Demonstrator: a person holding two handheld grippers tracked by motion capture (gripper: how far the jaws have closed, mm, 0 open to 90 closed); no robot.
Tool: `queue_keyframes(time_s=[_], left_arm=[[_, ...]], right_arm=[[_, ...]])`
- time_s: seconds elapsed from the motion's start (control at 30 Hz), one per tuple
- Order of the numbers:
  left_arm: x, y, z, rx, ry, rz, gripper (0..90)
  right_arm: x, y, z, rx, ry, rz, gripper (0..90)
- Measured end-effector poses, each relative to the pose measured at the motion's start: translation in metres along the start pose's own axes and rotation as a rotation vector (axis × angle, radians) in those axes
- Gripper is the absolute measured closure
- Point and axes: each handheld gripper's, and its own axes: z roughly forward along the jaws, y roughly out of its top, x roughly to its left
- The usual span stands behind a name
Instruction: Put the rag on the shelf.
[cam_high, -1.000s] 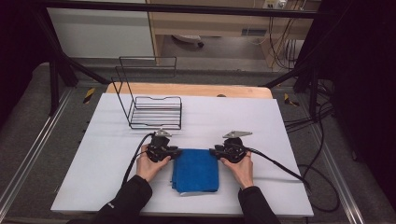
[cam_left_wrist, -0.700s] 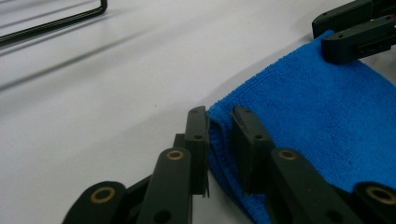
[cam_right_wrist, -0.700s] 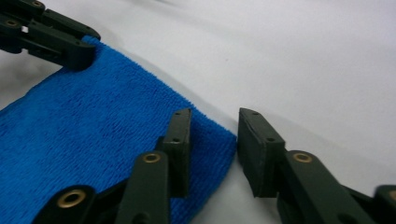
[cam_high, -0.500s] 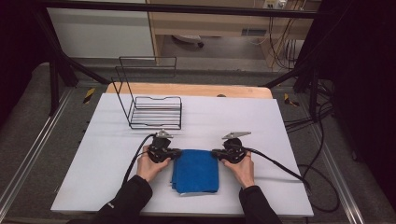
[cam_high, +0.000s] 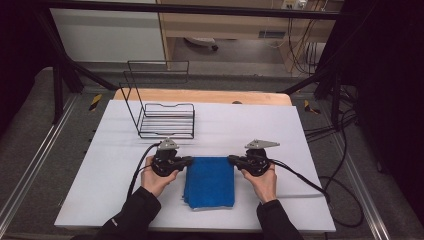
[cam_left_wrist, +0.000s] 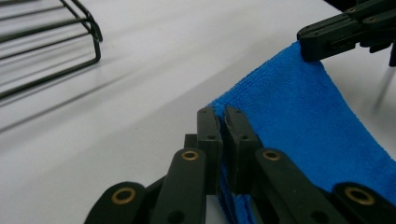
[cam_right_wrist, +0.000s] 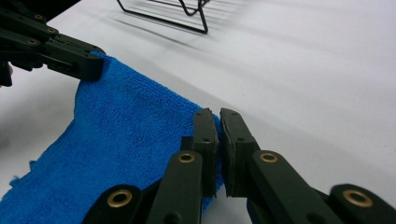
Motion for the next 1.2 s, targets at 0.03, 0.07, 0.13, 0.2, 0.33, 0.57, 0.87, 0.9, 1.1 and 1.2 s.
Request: queue_keyframes(time_s=[0.03, 0.07, 0.13, 0.2, 0.33, 0.57, 0.87, 0.9, 1.1, 1.2], left_arm=[[-0.002, 0.0, -0.002, -0.007, 0.006, 0.01, 85.8], [-0.003, 0.001, -0.004, -0.014, 0.009, 0.015, 85.8], [-0.005, 0.001, -0.007, -0.022, 0.015, 0.021, 85.8], [-0.005, 0.002, -0.01, -0.03, 0.013, 0.026, 85.8], [-0.008, 0.005, -0.017, -0.053, 0.01, 0.038, 85.8], [-0.015, 0.012, -0.031, -0.098, 0.009, 0.053, 85.8], [-0.028, 0.023, -0.053, -0.171, 0.004, 0.079, 85.8], [-0.03, 0.024, -0.055, -0.182, 0.006, 0.085, 85.8], [-0.036, 0.03, -0.067, -0.223, 0.009, 0.11, 85.8], [-0.038, 0.031, -0.07, -0.235, 0.008, 0.113, 85.8]], right_arm=[[0.0, 0.0, 0.0, 0.0, 0.0, 0.0, 86.1], [0.003, 0.002, -0.003, -0.011, 0.0, -0.007, 86.0], [0.004, 0.002, -0.005, -0.019, 0.003, -0.011, 86.0], [0.007, 0.005, -0.009, -0.034, 0.009, -0.021, 86.0], [0.01, 0.009, -0.015, -0.065, 0.017, -0.033, 86.0], [0.018, 0.018, -0.029, -0.125, 0.023, -0.067, 86.1], [0.03, 0.029, -0.048, -0.199, 0.009, -0.111, 86.2], [0.031, 0.03, -0.049, -0.205, 0.006, -0.117, 86.2], [0.038, 0.037, -0.06, -0.251, 0.004, -0.145, 86.2], [0.04, 0.039, -0.064, -0.267, -0.002, -0.161, 86.3]])
